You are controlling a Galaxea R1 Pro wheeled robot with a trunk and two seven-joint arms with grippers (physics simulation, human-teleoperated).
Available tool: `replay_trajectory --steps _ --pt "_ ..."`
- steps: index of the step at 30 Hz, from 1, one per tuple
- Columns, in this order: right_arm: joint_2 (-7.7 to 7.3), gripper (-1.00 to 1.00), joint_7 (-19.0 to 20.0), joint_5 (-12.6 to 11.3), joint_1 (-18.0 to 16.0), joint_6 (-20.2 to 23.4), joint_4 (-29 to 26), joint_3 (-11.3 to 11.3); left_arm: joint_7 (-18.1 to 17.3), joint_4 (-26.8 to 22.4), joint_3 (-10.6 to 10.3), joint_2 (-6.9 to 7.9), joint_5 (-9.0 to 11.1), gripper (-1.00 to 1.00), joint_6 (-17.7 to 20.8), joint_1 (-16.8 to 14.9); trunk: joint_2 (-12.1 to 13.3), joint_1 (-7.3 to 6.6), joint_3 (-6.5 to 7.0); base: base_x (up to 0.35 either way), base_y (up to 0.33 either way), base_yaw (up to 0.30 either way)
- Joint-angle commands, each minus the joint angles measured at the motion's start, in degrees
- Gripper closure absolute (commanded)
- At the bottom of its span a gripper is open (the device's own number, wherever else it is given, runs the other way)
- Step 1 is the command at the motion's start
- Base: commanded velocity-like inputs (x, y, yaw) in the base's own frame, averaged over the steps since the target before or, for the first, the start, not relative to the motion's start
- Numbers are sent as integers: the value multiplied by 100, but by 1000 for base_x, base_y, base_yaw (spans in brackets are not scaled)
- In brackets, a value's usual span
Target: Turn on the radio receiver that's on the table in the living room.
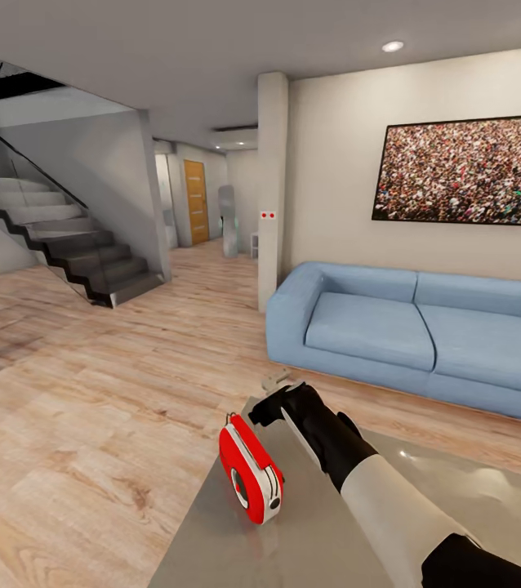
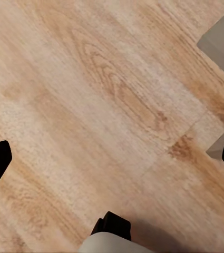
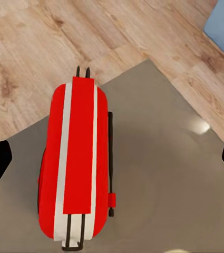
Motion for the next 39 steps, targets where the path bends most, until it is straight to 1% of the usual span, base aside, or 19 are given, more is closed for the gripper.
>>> replay_trajectory --steps 1,15,18,20,22,24,31,39 --pt "0 -100 1 -3 0 -1 1 1 0 0 0 0 0 -100 -1 0 0 0 0 55 0 0" --pt "0 -100 21 34 0 -2 -3 1 0 0 0 -1 0 -100 -4 0 0 0 0 12 0 0" --pt "0 -100 35 -58 26 -2 95 -4 -9 -43 -2 -99 -14 -100 -12 0 0 0 0 0 0 0" --pt "0 -100 35 -58 26 -2 159 -4 -9 -43 -2 -164 -14 -100 -12 0 0 0 0 0 0 0" --pt "0 -100 29 -7 26 -7 186 -6 -9 -43 -1 -221 -16 -100 -13 0 0 0 0 0 0 0" --pt "0 -100 40 7 26 -13 195 -6 -9 -44 -1 -224 -10 -100 -13 0 0 0 0 0 0 0" --pt "0 -100 64 -63 26 -19 205 -7 -15 -44 0 -226 -1 -100 -12 0 0 0 0 0 0 0" --pt "0 -100 77 -70 26 -20 206 -7 -26 -44 0 -236 15 -100 -20 0 -321 176 -144 0 0 0"
